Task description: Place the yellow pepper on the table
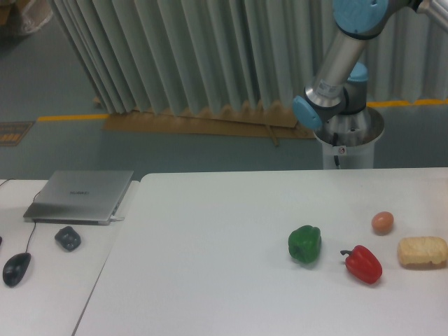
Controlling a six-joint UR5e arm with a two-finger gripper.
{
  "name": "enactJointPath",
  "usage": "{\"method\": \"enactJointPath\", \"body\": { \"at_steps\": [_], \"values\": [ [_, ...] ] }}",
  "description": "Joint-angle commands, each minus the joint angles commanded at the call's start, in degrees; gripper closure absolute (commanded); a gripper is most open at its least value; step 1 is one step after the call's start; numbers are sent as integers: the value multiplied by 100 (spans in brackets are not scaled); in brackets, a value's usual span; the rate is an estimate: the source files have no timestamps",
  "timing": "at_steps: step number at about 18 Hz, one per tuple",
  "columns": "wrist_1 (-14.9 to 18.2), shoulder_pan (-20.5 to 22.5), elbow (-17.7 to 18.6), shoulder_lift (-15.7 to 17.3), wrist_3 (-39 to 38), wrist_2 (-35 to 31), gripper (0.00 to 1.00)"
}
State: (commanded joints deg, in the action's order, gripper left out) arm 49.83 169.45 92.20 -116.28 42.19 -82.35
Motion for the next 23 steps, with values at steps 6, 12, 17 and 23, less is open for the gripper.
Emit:
{"method": "enactJointPath", "body": {
  "at_steps": [6, 12, 17, 23],
  "values": [
    [18, -9, 0, 17, 44, 0, 41],
    [53, 0, -88, 201, -9, 61, 41],
    [70, -35, -105, 412, -263, 395, 44],
    [210, -438, -123, 790, -614, 457, 44]
  ]
}}
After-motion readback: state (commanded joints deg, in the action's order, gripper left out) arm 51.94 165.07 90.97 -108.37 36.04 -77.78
